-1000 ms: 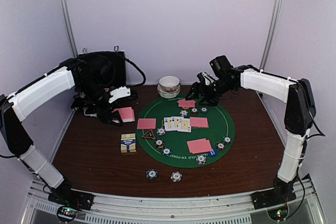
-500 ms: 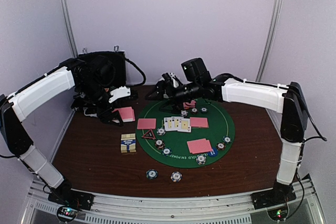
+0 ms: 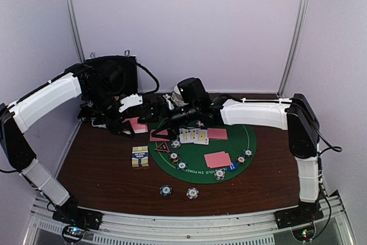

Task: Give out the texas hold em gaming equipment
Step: Pick up the poker card from the face-down deck piles.

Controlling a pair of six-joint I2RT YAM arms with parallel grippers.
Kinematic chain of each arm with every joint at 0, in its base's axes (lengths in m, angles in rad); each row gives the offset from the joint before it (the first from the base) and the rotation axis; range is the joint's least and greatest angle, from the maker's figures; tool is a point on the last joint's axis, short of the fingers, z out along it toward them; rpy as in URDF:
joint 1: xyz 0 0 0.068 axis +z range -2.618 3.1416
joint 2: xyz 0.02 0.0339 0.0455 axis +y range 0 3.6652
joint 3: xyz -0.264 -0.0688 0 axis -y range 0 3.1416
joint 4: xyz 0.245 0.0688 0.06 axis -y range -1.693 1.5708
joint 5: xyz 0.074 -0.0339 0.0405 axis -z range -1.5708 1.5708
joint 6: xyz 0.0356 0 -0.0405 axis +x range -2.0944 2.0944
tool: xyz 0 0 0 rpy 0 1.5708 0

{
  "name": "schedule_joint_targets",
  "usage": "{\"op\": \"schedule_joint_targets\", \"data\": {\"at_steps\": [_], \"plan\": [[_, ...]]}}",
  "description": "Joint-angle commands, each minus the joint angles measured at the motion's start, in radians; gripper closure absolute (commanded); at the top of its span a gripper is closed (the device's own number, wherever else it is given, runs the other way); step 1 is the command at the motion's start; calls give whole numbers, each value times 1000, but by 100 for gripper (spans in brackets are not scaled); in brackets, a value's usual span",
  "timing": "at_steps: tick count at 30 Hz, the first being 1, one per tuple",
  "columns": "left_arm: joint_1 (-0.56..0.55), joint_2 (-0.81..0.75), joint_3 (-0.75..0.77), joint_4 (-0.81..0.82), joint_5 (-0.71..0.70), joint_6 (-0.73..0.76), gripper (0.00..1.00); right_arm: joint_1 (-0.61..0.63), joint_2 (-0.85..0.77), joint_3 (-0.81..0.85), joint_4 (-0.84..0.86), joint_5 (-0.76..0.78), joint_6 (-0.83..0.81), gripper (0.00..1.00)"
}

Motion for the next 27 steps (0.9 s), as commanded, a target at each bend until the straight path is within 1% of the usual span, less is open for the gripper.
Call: {"op": "schedule_joint_targets", "data": {"at_steps": [1,8,13,17,21,27], "plan": [[7,-30,25,28,36,-6,100,16,46,70,75,-23,39,1],[7,-33,19,29,38,-7,100,25,123,130,145,-31,105,1],[7,-32,21,28,40,-7,100,29,161,142,259,-30,194,2],[7,-31,24,29,41,-9,100,36,197,176,281,-38,222,4],[7,-36,22,28,40,-9,100,38,222,181,314,-54,260,8],[7,-39,19,29,36,-8,100,29,223,172,287,-63,252,18]]}}
